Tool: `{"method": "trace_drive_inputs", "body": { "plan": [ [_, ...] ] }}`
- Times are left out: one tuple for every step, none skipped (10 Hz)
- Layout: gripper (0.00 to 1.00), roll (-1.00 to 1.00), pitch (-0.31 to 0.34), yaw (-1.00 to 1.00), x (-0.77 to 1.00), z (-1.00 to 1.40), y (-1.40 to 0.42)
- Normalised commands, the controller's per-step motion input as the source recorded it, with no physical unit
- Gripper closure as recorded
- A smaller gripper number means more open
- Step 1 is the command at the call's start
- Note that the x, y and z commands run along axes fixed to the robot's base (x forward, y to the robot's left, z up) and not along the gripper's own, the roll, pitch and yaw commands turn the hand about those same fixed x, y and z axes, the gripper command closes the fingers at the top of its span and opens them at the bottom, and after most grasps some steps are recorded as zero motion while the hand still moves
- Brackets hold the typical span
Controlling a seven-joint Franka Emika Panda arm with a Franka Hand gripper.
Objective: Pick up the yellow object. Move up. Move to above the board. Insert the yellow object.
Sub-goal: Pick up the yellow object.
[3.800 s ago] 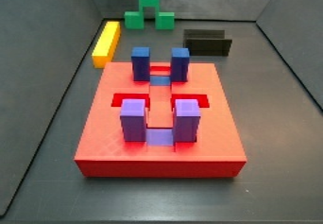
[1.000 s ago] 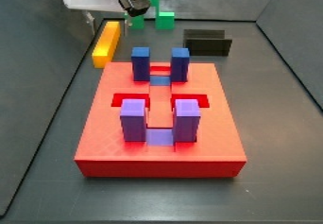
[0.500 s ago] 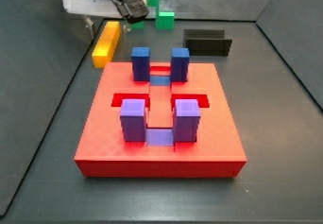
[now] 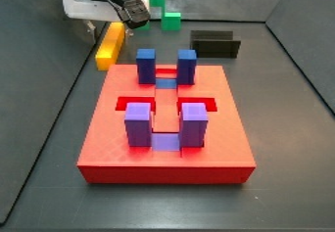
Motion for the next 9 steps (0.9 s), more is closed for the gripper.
{"method": "trace_drive_inputs", "body": {
  "plan": [
    [0.0,0.0,0.0,0.0,0.06,-0.24,0.0],
    [0.0,0.0,0.0,0.0,0.01,-0.26,0.0],
    [0.0,0.0,0.0,0.0,0.0,-0.25,0.0],
    [0.0,-0.01,0.0,0.0,0.0,0.0,0.0],
    [0.0,-0.09,0.023,-0.01,0.04,0.03,0.06],
    [0.0,0.0,0.0,0.0,0.0,0.0,0.0],
    [1.0,0.0,0.0,0.0,0.0,0.0,0.0],
    [1.0,0.0,0.0,0.0,0.0,0.0,0.0],
    [1.0,0.0,0.0,0.0,0.0,0.0,0.0]
  ]
}}
